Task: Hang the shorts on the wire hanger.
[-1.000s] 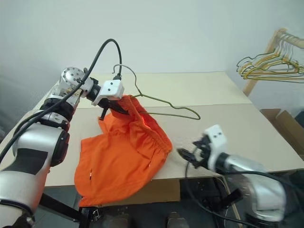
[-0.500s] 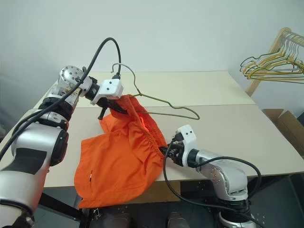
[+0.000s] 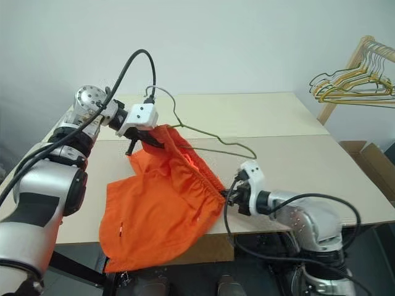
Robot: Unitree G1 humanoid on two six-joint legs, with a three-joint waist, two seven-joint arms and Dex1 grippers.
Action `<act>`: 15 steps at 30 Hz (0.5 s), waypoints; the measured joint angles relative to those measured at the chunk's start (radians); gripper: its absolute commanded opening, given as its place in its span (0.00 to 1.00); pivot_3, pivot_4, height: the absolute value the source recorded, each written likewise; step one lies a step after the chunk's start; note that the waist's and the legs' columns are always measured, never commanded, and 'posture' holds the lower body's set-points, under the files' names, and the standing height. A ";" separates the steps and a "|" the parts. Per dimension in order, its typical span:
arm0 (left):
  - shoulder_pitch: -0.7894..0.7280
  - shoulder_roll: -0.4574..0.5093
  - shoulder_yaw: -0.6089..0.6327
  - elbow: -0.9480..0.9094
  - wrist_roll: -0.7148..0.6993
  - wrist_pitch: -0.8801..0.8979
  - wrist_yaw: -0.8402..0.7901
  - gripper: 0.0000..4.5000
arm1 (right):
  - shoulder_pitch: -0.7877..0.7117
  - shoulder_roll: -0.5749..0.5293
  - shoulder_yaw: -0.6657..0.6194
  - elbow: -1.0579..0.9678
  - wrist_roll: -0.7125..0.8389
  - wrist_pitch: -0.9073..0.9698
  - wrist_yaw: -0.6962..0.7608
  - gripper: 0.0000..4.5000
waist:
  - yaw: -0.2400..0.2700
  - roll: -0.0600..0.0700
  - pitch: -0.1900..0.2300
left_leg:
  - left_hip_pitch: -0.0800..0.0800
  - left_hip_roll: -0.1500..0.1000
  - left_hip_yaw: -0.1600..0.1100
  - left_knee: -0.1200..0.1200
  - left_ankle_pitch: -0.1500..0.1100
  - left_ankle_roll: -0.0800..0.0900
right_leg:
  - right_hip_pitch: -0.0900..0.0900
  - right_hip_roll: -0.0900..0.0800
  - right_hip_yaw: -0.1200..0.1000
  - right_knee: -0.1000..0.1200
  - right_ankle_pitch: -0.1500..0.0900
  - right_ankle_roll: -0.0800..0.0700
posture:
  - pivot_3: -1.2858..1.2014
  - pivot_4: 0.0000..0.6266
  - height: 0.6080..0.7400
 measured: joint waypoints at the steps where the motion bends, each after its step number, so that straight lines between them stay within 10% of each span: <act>1: 0.007 0.014 -0.019 0.000 0.000 -0.026 -0.006 0.00 | -0.015 -0.047 -0.009 0.017 0.013 0.009 0.026 0.01 | 0.000 0.000 0.000 | 0.000 0.000 0.000 0.000 0.000 0.000 | 0.000 0.000 0.000 0.000 0.000 -0.001 | 0.54 0.00 1.00; 15: 0.041 0.040 -0.126 -0.015 0.043 -0.116 0.081 0.00 | -0.164 -0.427 0.089 0.120 0.077 -0.059 0.321 0.01 | 0.011 0.000 0.000 | 0.000 0.001 0.001 0.001 0.000 0.000 | -0.001 0.000 0.000 0.000 -0.001 0.001 | 0.54 0.00 1.00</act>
